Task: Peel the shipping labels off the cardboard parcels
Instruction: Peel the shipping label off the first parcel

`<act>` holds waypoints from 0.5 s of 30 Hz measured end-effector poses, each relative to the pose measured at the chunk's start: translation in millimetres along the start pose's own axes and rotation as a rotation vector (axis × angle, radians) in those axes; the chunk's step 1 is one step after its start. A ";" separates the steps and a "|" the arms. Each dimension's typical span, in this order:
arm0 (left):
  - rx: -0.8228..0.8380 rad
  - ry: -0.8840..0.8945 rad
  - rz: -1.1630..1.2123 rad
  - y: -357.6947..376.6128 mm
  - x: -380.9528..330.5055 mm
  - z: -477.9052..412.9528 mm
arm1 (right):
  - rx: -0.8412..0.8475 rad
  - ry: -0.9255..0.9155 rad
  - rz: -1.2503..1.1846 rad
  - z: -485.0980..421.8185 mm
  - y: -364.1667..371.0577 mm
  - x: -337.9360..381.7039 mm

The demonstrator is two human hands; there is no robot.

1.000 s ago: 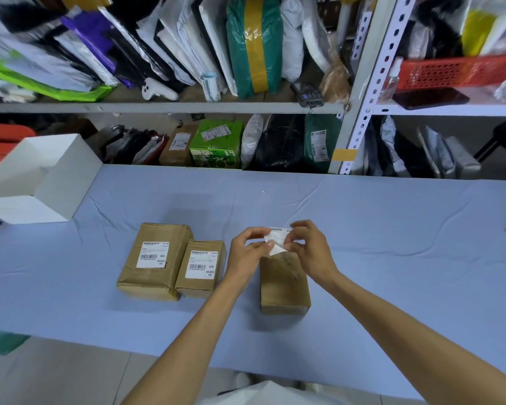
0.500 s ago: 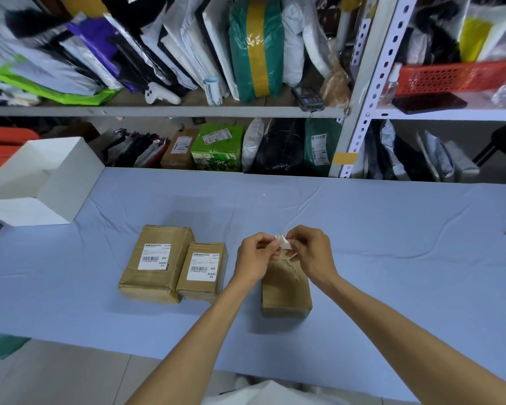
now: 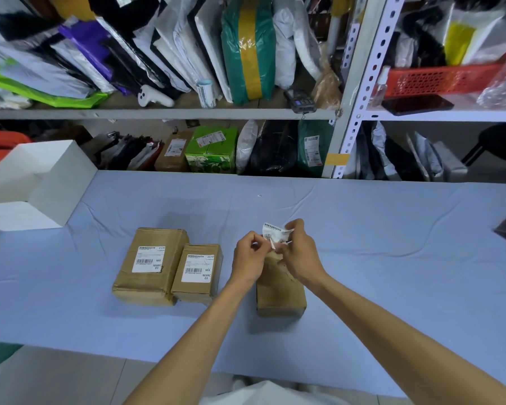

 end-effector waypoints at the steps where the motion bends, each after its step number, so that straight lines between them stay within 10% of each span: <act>1: -0.006 0.001 -0.005 0.1 1.3 0.6 | -0.018 0.023 0.014 -0.5 0.7 -1.0; 15: 0.060 -0.070 0.179 3.4 -2.0 7.6 | -0.102 -0.083 0.200 -4.4 -11.5 -2.5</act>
Point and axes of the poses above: each hand's wrist, its own z-axis away from the middle knuckle, its own y-axis out of the palm, x = y × z, the point moved 1 cm from there along -z, towards the middle knuckle, and after that the axes turned 15 degrees about -y, right-handed, at the moved point
